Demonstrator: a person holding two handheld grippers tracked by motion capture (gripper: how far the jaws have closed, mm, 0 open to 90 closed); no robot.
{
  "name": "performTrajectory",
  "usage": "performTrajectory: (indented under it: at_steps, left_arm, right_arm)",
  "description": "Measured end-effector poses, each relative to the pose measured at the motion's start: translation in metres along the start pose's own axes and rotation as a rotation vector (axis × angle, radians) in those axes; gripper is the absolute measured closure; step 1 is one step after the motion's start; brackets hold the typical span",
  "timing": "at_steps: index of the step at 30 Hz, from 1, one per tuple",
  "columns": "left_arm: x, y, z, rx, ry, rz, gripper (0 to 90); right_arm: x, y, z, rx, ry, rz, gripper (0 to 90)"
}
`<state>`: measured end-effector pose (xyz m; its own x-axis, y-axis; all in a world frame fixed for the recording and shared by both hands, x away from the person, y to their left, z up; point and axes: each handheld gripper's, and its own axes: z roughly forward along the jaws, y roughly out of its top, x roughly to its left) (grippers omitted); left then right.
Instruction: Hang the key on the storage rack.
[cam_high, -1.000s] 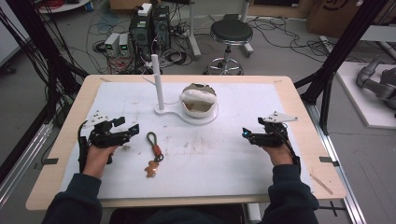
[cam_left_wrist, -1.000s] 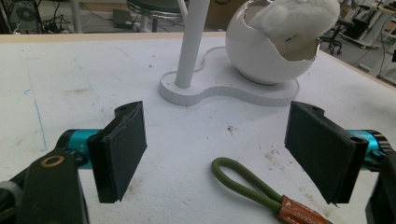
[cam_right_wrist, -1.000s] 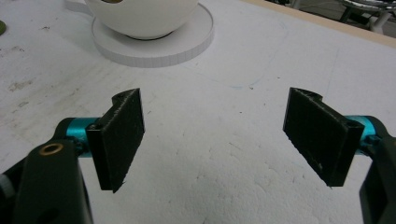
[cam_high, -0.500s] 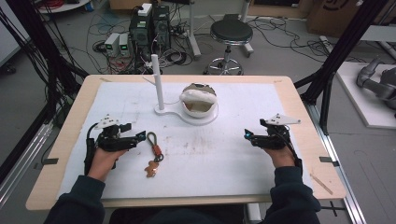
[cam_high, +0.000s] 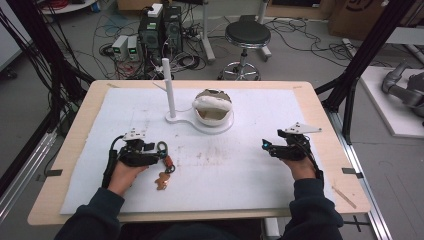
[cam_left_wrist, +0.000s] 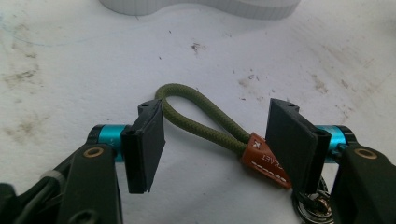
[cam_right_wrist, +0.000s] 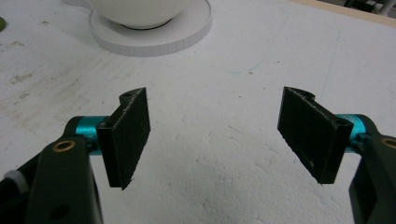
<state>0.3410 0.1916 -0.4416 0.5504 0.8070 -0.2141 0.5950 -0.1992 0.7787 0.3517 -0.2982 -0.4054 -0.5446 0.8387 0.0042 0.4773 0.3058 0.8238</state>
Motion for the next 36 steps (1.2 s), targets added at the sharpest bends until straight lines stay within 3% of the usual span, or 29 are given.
performTrajectory:
  at_steps: [4, 8, 10, 11, 12, 13, 15, 17, 19, 20, 21, 22, 23, 24, 25, 26, 30, 34, 36]
  left_arm:
    - [-0.005, 0.0, 0.005, 0.024, -0.014, 0.011, 42.4]
    - [-0.013, -0.001, 0.011, 0.079, -0.039, 0.054, 44.6]
    - [-0.021, -0.001, 0.014, 0.091, -0.02, 0.11, 44.2]
    - [-0.026, -0.001, 0.017, 0.098, -0.004, 0.163, 45.4]
    - [-0.026, -0.001, 0.017, 0.098, -0.004, 0.163, 46.9]
    - [-0.03, 0.0, 0.017, 0.105, -0.008, 0.219, 52.0]
    - [-0.032, 0.001, 0.018, 0.114, -0.027, 0.285, 66.9]
    - [-0.032, 0.004, 0.018, 0.127, -0.041, 0.34, 69.3]
    - [-0.032, 0.006, 0.018, 0.134, -0.047, 0.359, 72.3]
    - [-0.03, 0.006, 0.017, 0.127, -0.023, 0.406, 72.6]
    - [-0.029, 0.006, 0.017, 0.116, 0.0, 0.418, 72.1]
    - [-0.029, 0.006, 0.017, 0.116, 0.0, 0.418, 70.2]
    - [-0.026, 0.005, 0.017, 0.12, 0.046, 0.388, 63.7]
    - [-0.026, 0.005, 0.017, 0.12, 0.046, 0.388, 53.4]
    - [-0.023, 0.005, 0.017, 0.124, 0.069, 0.336, 45.5]
    - [-0.023, 0.005, 0.016, 0.126, 0.071, 0.326, 44.7]
    - [-0.027, 0.001, 0.012, 0.144, 0.076, 0.248, 49.6]
    - [-0.028, 0.001, 0.012, 0.144, 0.063, 0.255, 60.3]
    - [-0.026, 0.003, 0.012, 0.154, 0.037, 0.244, 68.0]
  right_arm:
    - [0.0, 0.0, 0.0, -0.002, 0.001, -0.004, 25.6]
    - [0.001, 0.0, 0.001, 0.004, 0.002, -0.013, 26.0]
    - [0.001, -0.001, 0.001, 0.008, 0.003, -0.013, 26.0]
    - [0.002, -0.001, 0.002, 0.009, 0.004, -0.014, 26.0]
    - [0.002, -0.001, 0.002, 0.009, 0.004, -0.014, 26.0]
    - [0.002, -0.001, 0.002, 0.011, 0.007, -0.015, 26.0]
    - [0.002, 0.0, 0.002, 0.01, 0.005, -0.018, 26.0]
    - [0.002, -0.001, 0.001, 0.011, 0.004, -0.018, 26.0]
    - [0.003, 0.0, 0.001, 0.01, 0.002, -0.014, 26.0]
    - [0.002, -0.001, 0.001, 0.008, 0.001, -0.018, 26.0]
    - [0.002, -0.001, 0.001, 0.009, 0.001, -0.015, 26.0]
    - [0.002, -0.001, 0.001, 0.008, 0.001, -0.012, 26.0]
    - [0.002, -0.001, 0.001, 0.008, 0.002, -0.013, 26.0]
    - [0.002, -0.001, 0.001, 0.008, 0.002, -0.013, 26.0]
    - [0.002, -0.001, 0.001, 0.009, 0.001, -0.01, 26.0]
    - [0.002, -0.001, 0.001, 0.009, 0.0, -0.011, 26.0]
    - [0.002, -0.001, 0.0, 0.01, -0.002, -0.009, 26.0]
    - [0.002, -0.002, 0.001, 0.013, -0.002, -0.013, 26.0]
    - [0.002, -0.002, 0.001, 0.014, 0.0, -0.018, 26.1]
